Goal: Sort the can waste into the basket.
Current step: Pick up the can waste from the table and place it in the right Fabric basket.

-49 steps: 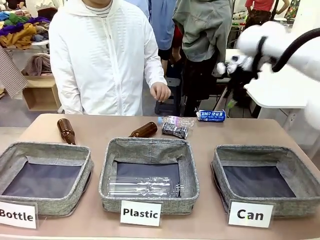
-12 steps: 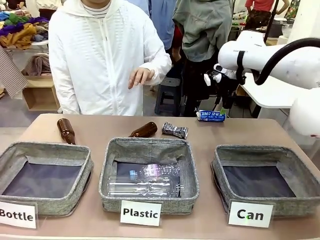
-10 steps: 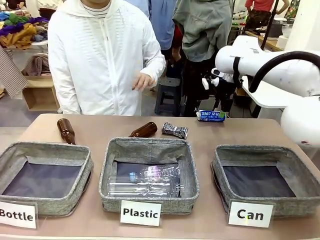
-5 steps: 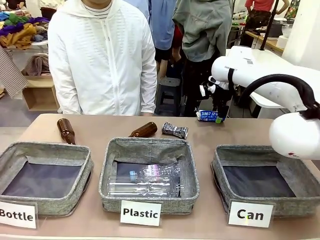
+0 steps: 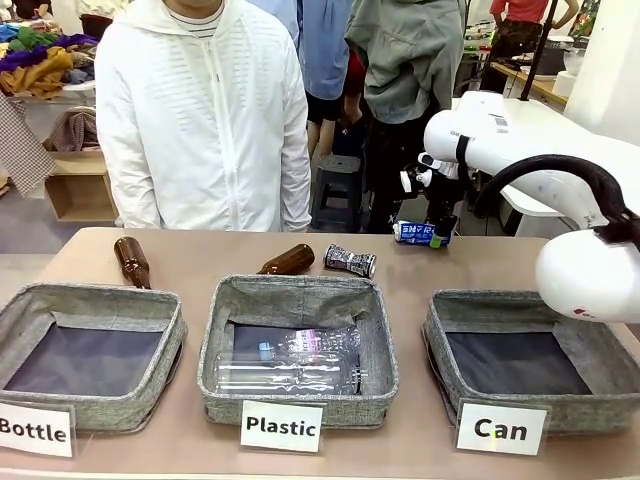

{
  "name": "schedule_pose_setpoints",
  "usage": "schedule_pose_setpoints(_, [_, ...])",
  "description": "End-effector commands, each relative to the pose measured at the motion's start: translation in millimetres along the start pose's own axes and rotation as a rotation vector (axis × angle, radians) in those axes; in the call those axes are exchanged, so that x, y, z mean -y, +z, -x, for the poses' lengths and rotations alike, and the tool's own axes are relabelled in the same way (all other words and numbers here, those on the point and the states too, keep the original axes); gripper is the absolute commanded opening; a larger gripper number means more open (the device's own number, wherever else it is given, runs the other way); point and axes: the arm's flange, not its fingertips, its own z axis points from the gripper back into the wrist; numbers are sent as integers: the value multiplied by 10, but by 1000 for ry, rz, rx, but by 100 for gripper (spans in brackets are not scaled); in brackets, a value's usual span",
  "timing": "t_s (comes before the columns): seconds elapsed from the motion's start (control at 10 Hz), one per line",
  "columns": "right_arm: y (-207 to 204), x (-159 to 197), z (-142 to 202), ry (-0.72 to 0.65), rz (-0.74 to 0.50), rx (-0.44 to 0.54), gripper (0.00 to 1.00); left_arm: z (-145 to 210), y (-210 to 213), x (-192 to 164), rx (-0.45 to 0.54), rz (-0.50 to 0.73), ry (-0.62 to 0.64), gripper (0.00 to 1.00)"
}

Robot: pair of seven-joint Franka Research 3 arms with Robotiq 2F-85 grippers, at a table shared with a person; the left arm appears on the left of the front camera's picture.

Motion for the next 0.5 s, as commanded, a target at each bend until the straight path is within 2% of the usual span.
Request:
schedule_pose_setpoints(0.0, [172, 463, -91, -37, 1, -30, 0, 7, 3, 2, 25, 15, -21, 100])
schedule_pose_setpoints(0.2, [423, 285, -53, -33, -45, -12, 0, 7, 3, 2, 25, 15, -21, 100])
schedule_pose_setpoints(0.3, [689, 61, -7, -22, -42, -16, 0, 7, 3, 2, 25, 15, -21, 100])
schedule_pose_setpoints(0.4, [1102, -335, 93, -22, -73, 0, 0, 7, 3, 2, 25, 15, -21, 100])
